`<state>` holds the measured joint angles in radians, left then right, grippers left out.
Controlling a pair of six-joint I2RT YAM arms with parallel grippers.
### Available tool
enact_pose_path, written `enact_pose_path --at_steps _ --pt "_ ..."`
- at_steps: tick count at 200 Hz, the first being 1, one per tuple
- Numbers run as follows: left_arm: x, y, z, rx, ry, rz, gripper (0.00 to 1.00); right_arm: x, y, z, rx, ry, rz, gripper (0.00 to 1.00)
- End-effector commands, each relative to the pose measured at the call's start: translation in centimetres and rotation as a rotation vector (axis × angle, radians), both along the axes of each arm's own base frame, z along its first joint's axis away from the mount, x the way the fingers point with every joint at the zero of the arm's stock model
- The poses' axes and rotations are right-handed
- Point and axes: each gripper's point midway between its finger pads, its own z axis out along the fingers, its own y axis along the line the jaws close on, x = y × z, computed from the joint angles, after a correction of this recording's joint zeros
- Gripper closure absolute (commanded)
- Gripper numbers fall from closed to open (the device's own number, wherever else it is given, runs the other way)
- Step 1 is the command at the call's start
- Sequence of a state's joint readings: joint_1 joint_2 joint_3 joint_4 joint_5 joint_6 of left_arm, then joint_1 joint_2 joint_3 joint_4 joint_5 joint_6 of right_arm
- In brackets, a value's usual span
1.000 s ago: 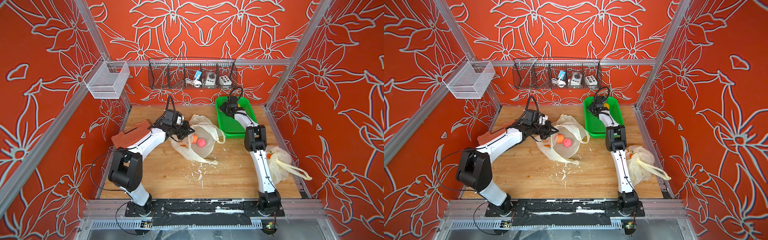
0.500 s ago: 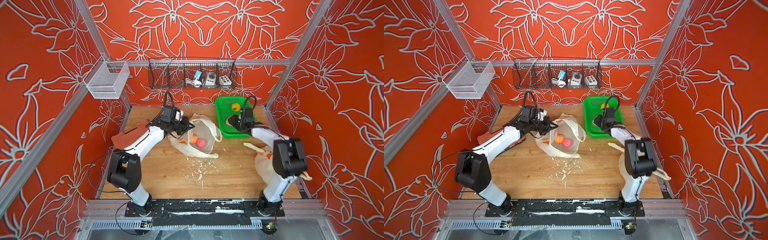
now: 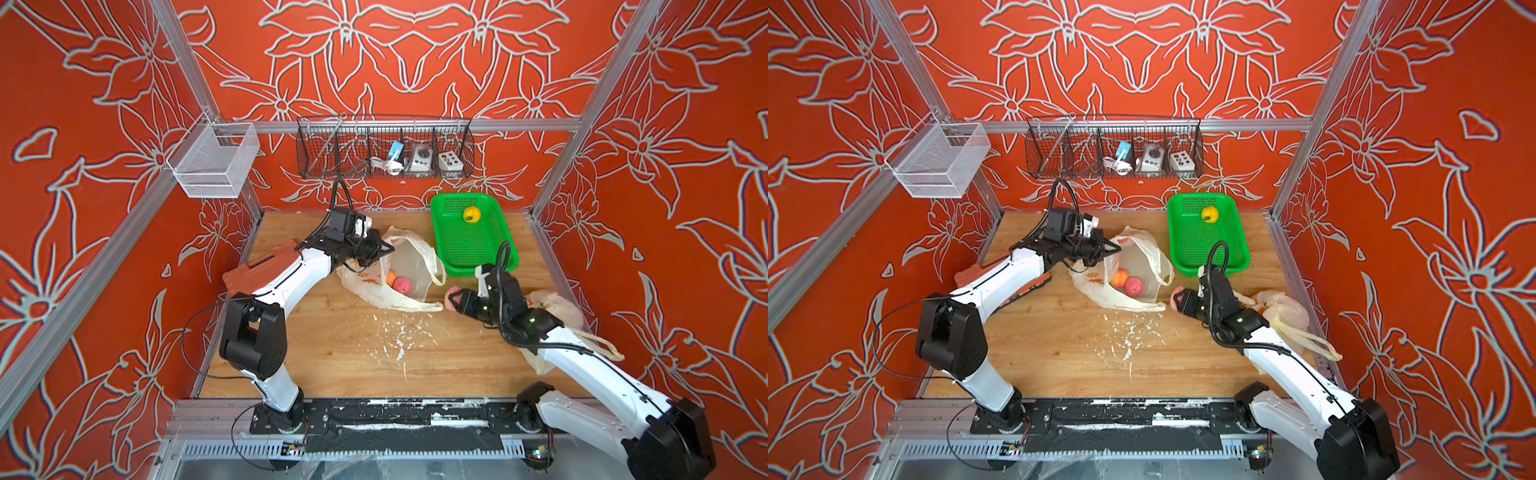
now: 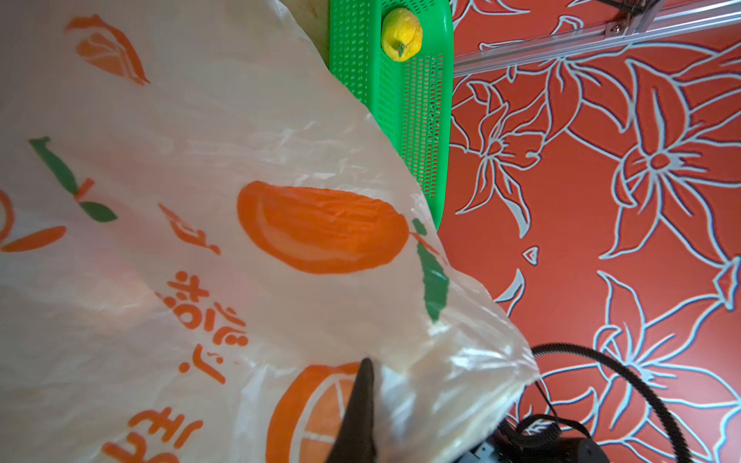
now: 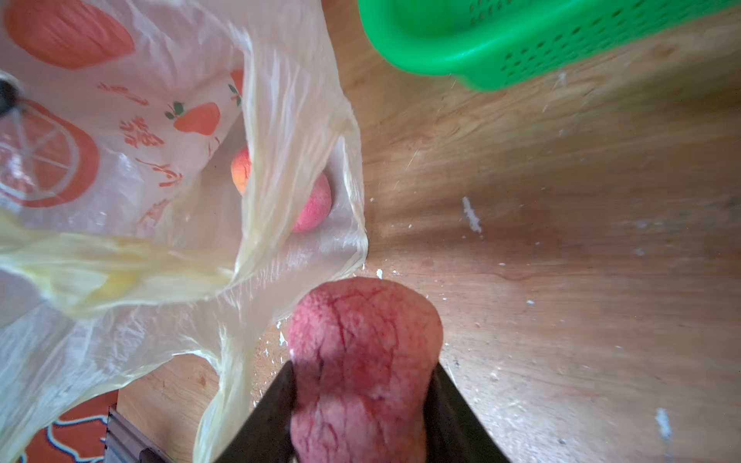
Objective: Place the peach into a plastic bag & tie a knot
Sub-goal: Place the peach in the plastic bag.
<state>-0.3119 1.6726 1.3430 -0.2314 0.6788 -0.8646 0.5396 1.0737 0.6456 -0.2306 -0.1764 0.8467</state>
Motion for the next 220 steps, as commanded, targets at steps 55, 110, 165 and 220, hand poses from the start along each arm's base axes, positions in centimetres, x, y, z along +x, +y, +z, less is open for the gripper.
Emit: enact_pose_path --at_steps 55,110,165,220 --pt "-2.7 -2.8 -0.3 -0.023 0.005 -0.107 1.00 8.1 8.4 3.4 0.248 -0.171 -0.016 0.81" --pt "-3.9 -3.4 -0.1 -0.032 -0.012 -0.168 1.00 14.7 11.1 1.5 0.126 -0.174 -0.002 0.66" --pt "-1.6 -0.5 -0.4 -0.029 0.000 -0.040 1.00 14.8 11.4 0.7 -0.025 -0.126 0.102 0.27" --pt "0.9 3.1 -0.8 -0.034 0.006 0.091 1.00 9.1 6.2 2.5 -0.069 -0.018 0.202 0.24"
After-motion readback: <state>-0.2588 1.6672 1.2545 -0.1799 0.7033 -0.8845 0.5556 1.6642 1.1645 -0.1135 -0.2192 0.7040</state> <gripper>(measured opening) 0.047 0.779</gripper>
